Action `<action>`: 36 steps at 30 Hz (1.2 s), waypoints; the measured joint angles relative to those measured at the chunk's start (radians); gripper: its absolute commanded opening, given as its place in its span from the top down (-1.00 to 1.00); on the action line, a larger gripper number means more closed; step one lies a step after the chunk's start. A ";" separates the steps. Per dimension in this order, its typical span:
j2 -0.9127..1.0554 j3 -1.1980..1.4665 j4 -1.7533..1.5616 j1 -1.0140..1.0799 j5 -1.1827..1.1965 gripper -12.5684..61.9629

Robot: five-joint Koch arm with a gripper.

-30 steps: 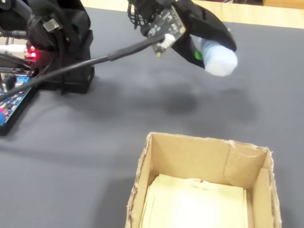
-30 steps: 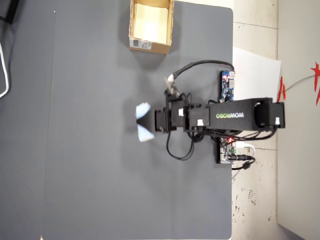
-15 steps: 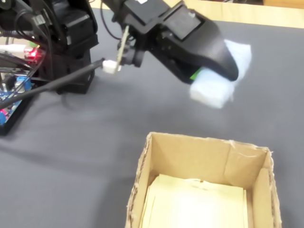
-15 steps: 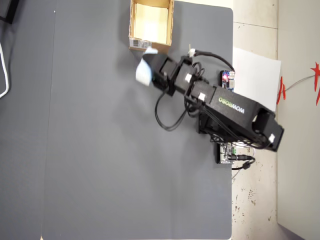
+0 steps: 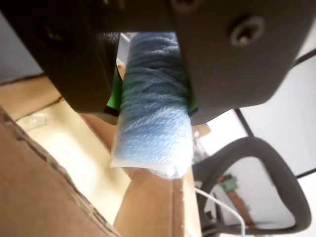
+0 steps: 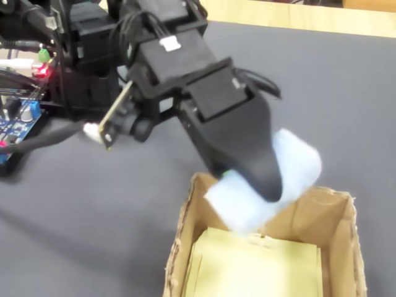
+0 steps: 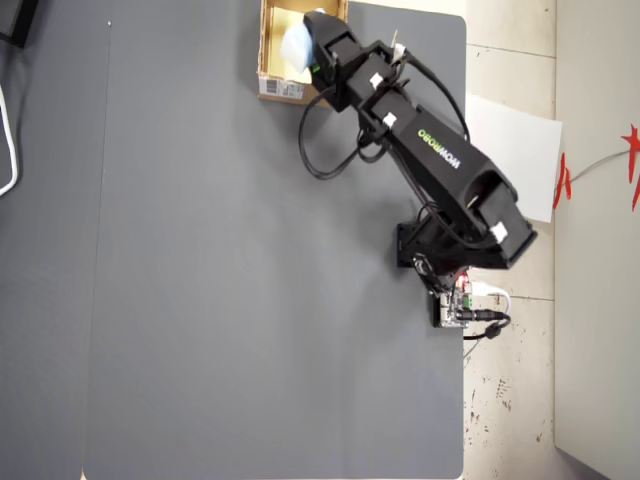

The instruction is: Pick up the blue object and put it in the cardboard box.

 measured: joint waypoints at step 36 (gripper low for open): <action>0.520 0.440 0.031 -0.505 0.252 -0.24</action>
